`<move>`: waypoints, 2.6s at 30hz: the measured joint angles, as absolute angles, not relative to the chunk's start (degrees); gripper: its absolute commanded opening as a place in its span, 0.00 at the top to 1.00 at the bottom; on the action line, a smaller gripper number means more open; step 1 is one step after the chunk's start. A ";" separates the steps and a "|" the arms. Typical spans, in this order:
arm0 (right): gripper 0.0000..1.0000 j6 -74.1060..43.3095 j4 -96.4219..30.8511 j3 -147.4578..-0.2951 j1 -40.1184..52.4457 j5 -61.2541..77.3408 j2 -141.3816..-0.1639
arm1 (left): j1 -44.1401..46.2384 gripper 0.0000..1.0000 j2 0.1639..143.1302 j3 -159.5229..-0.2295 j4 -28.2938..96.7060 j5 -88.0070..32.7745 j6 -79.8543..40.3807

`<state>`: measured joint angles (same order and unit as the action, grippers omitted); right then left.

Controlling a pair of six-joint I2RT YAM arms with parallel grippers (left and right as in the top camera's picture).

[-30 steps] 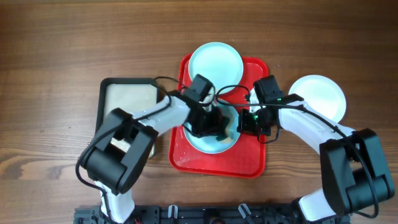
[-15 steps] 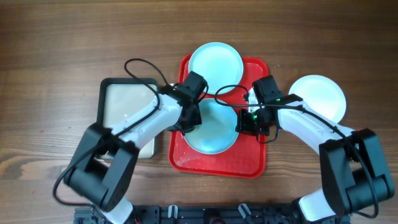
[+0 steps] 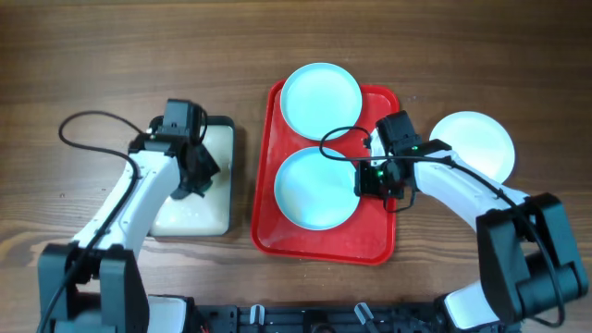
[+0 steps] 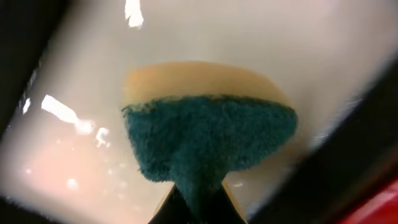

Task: Clean dirty plates on tray and stack at the side
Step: 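Put the sponge back in the water tray and lift the blue plate, then place the blue plate on top of the white plate at right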

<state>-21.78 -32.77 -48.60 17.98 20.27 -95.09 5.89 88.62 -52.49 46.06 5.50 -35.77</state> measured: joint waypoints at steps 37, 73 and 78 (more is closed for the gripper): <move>0.96 7.44 -34.46 -55.02 64.60 -69.25 -73.14 | 5.80 0.00 82.91 -51.57 47.53 -1.02 -30.68; 0.96 4.73 -31.46 -55.02 64.79 -66.00 -73.14 | 5.80 0.00 82.91 -51.57 47.53 -1.02 -30.68; 0.96 3.62 -31.48 -55.02 64.79 -66.00 -73.14 | 5.80 0.00 82.91 -51.57 47.53 -1.02 -30.68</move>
<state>3.62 -31.48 -55.02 64.79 -66.00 -73.14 5.80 82.91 -51.57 47.53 -1.02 -30.68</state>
